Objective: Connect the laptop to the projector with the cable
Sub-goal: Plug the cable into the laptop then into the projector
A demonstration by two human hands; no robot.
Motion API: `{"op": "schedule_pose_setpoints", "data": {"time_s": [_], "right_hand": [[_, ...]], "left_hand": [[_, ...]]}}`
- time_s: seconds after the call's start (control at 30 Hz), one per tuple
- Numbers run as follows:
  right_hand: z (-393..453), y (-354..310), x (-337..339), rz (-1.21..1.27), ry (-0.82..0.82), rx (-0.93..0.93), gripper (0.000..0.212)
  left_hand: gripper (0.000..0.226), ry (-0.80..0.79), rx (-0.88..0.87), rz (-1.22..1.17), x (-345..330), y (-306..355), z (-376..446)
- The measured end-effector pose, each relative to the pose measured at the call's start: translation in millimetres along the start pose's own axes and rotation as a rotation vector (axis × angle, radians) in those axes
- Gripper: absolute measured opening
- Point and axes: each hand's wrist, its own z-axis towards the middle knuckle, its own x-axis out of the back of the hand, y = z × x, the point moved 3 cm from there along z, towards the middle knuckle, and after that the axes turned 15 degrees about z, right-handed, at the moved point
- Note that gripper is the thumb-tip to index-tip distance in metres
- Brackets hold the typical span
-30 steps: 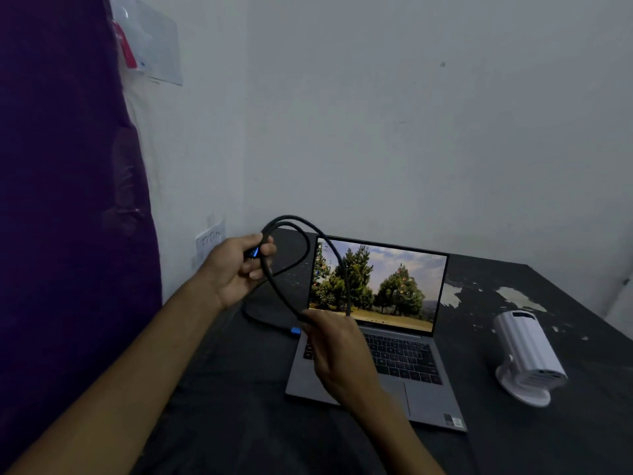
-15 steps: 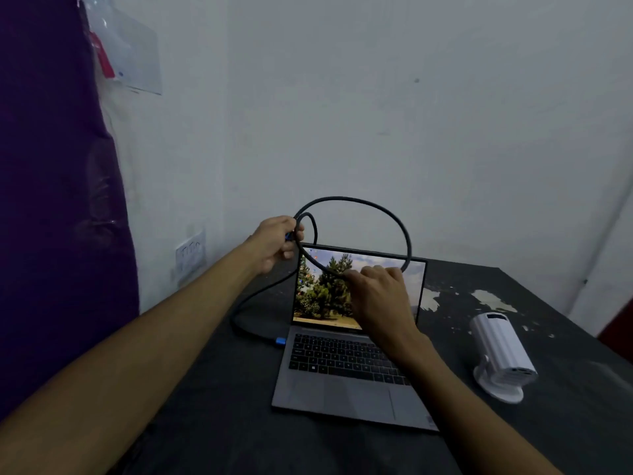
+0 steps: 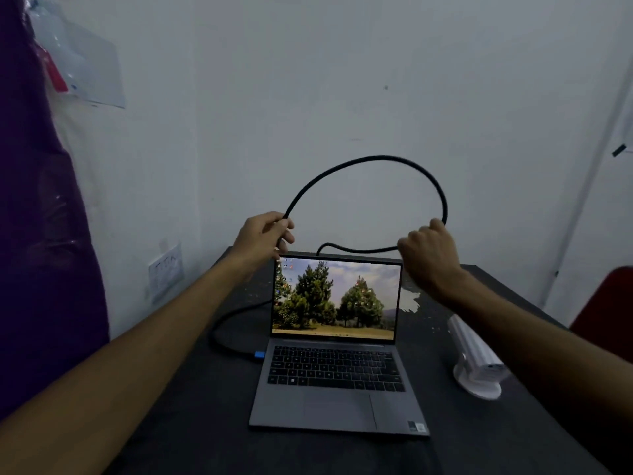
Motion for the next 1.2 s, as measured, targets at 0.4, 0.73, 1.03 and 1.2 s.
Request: {"op": "schedule_pose_setpoints", "data": {"time_s": [0.4, 0.73, 1.03, 1.2], "right_hand": [[6, 75, -32, -0.131, -0.104, -0.042, 0.019], [29, 84, -36, -0.115, -0.108, -0.135, 0.023], [8, 86, -94, -0.108, -0.198, -0.063, 0.017], [-43, 71, -101, 0.889, -0.364, -0.139, 0.026]], "left_hand": [[0.021, -0.114, 0.054, -0.309, -23, -6, -25], [0.022, -0.109, 0.093, -0.382, -64, -5, -31], [0.023, -0.164, 0.239, -0.499, -89, -26, -57], [0.028, -0.217, 0.428, -0.871, -94, -44, -78]]}}
